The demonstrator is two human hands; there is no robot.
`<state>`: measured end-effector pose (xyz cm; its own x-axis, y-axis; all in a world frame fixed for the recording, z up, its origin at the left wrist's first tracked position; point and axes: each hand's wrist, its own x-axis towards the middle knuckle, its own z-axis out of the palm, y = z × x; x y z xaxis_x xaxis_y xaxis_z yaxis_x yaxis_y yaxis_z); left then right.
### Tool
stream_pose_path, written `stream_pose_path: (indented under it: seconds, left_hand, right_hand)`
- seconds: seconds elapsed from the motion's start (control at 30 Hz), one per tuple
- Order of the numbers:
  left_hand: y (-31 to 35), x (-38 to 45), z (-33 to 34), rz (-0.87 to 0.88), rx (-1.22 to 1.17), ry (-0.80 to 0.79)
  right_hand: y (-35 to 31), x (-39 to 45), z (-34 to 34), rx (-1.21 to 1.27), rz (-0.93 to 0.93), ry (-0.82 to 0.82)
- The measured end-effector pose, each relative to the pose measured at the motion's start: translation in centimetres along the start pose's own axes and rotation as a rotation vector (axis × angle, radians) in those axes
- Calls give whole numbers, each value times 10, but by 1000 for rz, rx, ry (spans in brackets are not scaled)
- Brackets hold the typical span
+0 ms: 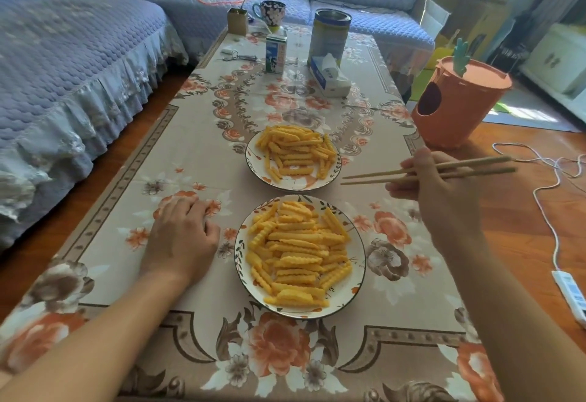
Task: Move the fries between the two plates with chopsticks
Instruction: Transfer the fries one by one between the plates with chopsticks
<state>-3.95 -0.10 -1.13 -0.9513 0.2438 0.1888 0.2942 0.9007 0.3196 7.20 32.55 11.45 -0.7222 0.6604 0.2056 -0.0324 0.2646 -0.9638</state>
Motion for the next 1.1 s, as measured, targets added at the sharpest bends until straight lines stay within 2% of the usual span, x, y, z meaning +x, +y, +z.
stream_pose_path:
  seconds: [0.13,0.27,0.43,0.57,0.7,0.8,0.9,1.03,1.1]
  left_hand:
    - [-2,0,0,-3,-2,-1]
    - [-2,1,0,0,-6,-5]
    - [-3,1,0,-2,1,-19]
    - [-4,2,-1,3,-8,-10]
    - [-2,0,-3,-9,-20,1]
    - [-1,-1,-4,-12,-25,-1]
    - [1,-2,-4,-15,-24,-3]
    - [4,-1,-4,-31,-26,-3]
    - [3,-1,-4,-38,-23,-8]
  right_hand:
    - [6,18,42,-70,-47,-23]
    - [12,33,76,-186,-118,45]
    - [21,38,99,-334,-251,23]
    - [24,38,101,-372,-243,39]
    - [6,30,83,-232,-122,130]
    - [-10,20,58,-64,1,124]
    - [-20,5,33,48,47,45]
    - [-20,-23,13,56,63,-128]
    - [-14,-33,9,32,48,-163]
